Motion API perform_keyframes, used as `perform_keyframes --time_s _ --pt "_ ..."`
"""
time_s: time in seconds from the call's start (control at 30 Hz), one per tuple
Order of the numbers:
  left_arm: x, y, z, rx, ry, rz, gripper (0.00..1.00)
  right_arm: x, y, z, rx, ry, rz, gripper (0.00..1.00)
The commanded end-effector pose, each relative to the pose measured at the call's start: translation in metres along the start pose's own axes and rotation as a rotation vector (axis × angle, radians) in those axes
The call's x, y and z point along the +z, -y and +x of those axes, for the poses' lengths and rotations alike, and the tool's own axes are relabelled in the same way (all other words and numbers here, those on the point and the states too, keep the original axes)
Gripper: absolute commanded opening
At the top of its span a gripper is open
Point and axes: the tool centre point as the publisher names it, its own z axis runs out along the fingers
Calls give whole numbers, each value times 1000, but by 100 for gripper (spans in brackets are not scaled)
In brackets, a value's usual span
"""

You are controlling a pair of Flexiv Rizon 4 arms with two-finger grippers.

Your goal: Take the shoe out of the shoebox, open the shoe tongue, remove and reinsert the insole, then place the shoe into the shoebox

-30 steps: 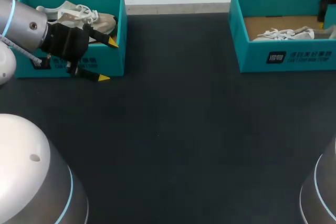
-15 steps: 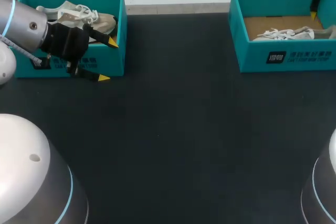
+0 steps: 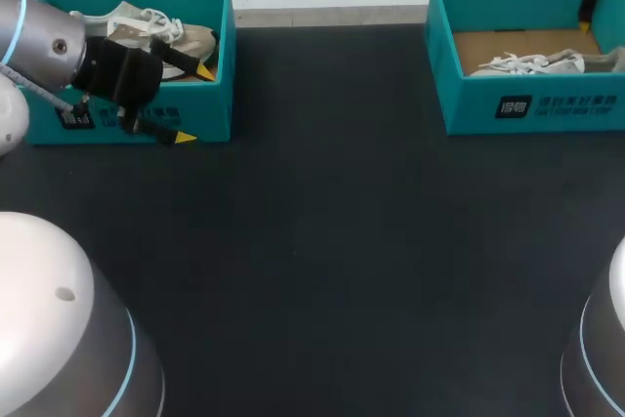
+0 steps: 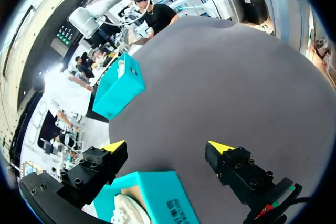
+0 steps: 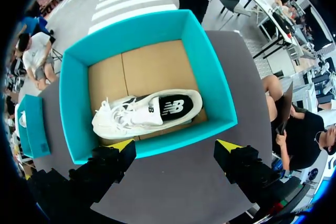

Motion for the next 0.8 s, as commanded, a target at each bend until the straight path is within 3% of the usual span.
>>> perform_keyframes --time_s 0.03,0.17,0.27,0.3,0.8 --pt "-18 -15 -20 229 -117 -45 100 0 2 0 1 -1 -6 100" --pt "-36 -30 -29 360 -278 -24 100 0 2 0 1 -1 -6 100" --pt "-53 -33 -35 432 -364 -51 100 0 2 0 1 -1 -6 100" --pt "-57 -35 -38 454 -362 -79 100 0 2 0 1 -1 -6 100" --pt "-57 -35 -38 454 -362 -79 100 0 2 0 1 -1 -6 100"
